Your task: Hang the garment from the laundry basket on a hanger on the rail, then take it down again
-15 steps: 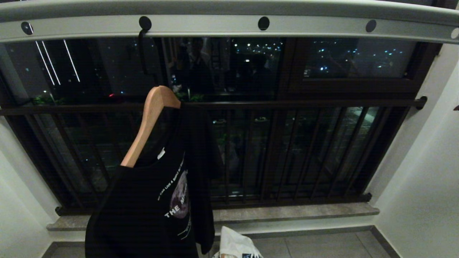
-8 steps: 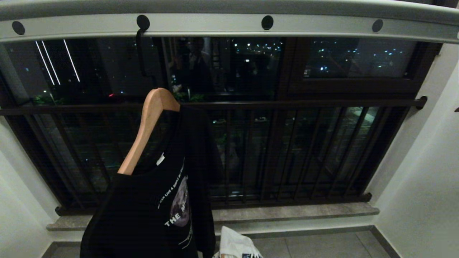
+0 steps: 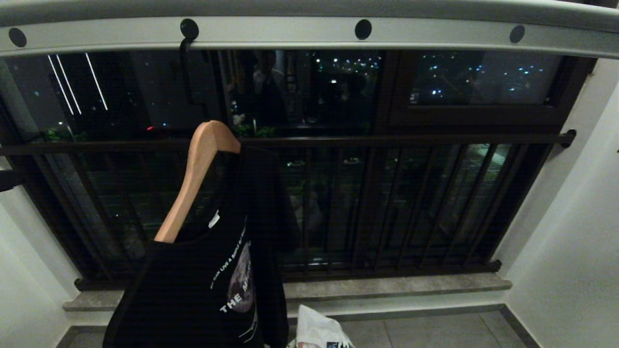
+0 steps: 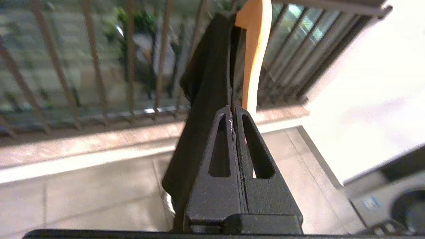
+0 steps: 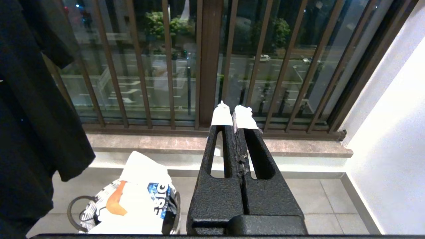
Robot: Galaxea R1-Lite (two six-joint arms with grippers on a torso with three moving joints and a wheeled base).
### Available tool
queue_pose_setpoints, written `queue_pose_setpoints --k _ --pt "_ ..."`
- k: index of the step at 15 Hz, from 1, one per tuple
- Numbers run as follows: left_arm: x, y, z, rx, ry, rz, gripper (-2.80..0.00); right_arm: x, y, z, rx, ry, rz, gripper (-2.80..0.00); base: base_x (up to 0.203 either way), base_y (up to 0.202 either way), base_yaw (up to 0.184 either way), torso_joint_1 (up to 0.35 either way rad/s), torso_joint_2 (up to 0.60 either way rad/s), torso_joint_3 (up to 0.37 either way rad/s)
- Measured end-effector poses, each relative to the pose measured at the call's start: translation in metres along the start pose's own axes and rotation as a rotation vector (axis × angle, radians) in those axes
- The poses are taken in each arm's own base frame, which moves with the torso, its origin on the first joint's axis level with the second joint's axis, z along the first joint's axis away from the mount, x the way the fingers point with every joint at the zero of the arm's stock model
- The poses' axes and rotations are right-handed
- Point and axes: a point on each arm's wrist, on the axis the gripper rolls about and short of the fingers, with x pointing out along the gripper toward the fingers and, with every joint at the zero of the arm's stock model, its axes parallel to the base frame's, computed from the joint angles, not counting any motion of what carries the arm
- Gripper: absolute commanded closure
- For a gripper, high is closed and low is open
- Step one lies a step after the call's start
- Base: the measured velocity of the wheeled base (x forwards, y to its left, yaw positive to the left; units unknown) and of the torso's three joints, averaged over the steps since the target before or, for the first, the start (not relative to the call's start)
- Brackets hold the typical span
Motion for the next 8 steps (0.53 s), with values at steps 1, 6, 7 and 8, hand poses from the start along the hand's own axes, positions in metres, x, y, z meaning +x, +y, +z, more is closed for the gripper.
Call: queue_pose_setpoints --k 1,6,7,8 --pt "0.007 0.002 0.002 -0.009 0.022 -0.017 0.0 0.0 0.0 0.0 0.0 0.0 0.0 0.0 0.0 0.0 0.0 0.0 0.0 0.0" --pt "0.037 0.013 0.003 -0.057 0.13 -0.153 0.0 0.0 0.0 0.0 0.0 0.0 0.0 0.0 0.0 0.0 0.0 0.0 0.0 0.0" --pt "0.041 0.016 0.004 -0.069 0.139 -0.173 0.0 0.0 0.0 0.0 0.0 0.0 0.0 0.0 0.0 0.0 0.0 0.0 0.0 0.0" --pt "0.043 0.02 0.005 -0.079 0.141 -0.194 0.0 0.0 0.0 0.0 0.0 0.0 0.0 0.0 0.0 0.0 0.0 0.0 0.0 0.0"
